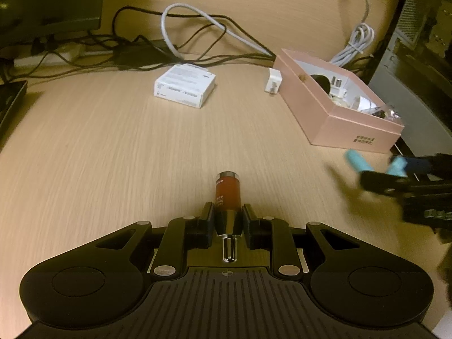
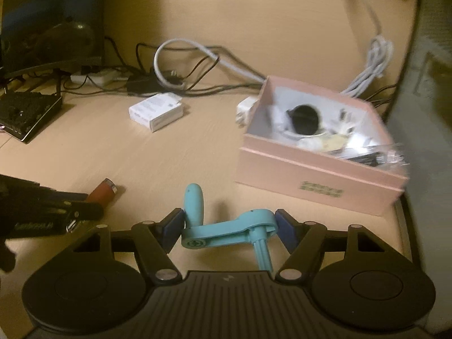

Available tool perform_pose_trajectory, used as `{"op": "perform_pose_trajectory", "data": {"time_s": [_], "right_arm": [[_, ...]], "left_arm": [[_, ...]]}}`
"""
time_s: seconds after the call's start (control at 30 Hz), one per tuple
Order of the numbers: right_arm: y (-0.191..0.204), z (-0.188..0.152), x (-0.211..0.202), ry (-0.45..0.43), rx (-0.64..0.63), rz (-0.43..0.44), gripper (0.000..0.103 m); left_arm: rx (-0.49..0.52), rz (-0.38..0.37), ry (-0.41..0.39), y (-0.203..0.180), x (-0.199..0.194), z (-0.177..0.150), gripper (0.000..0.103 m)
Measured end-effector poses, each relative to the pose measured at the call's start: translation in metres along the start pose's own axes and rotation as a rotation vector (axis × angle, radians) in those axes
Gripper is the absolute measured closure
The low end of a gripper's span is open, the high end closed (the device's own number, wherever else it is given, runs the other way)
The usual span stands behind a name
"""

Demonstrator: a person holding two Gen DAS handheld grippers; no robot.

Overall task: Organize rigid objects
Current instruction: 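Carry the red cylinder over the pink box and open the left gripper, then lower the teal crank into the pink box and open the right gripper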

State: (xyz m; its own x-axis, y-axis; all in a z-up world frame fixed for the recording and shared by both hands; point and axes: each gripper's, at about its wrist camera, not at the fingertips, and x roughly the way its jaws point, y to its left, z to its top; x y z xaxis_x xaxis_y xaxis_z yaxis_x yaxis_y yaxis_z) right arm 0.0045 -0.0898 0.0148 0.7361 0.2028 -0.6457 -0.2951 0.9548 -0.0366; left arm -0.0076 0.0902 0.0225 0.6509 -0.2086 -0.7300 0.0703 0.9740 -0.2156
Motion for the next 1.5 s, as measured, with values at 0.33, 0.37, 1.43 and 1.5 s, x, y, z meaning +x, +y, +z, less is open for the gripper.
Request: {"op": "perform_pose_trajectory", "data": {"time_s": [0.33, 0.37, 1.43, 1.5], "right_arm": [[-0.045, -0.033, -0.061, 0.001, 0.037, -0.071, 0.033], [-0.049, -0.037, -0.066, 0.001, 0.048, -0.075, 0.033], [-0.090, 0.096, -0.068, -0.180, 0.142, -0.181, 0.033], [-0.101, 0.130, -0.057, -0.196, 0.175, -0.204, 0.031]], "left_arm": [[0.059, -0.208, -0.018, -0.041, -0.019, 0.007, 0.079], [0.067, -0.228, -0.040, -0.048, -0.020, 0.018, 0.079], [-0.142, -0.210, -0.001, -0.005, -0.004, 0.045, 0.078], [-0.159, -0.165, 0.002, 0.008, -0.008, 0.040, 0.079]]}}
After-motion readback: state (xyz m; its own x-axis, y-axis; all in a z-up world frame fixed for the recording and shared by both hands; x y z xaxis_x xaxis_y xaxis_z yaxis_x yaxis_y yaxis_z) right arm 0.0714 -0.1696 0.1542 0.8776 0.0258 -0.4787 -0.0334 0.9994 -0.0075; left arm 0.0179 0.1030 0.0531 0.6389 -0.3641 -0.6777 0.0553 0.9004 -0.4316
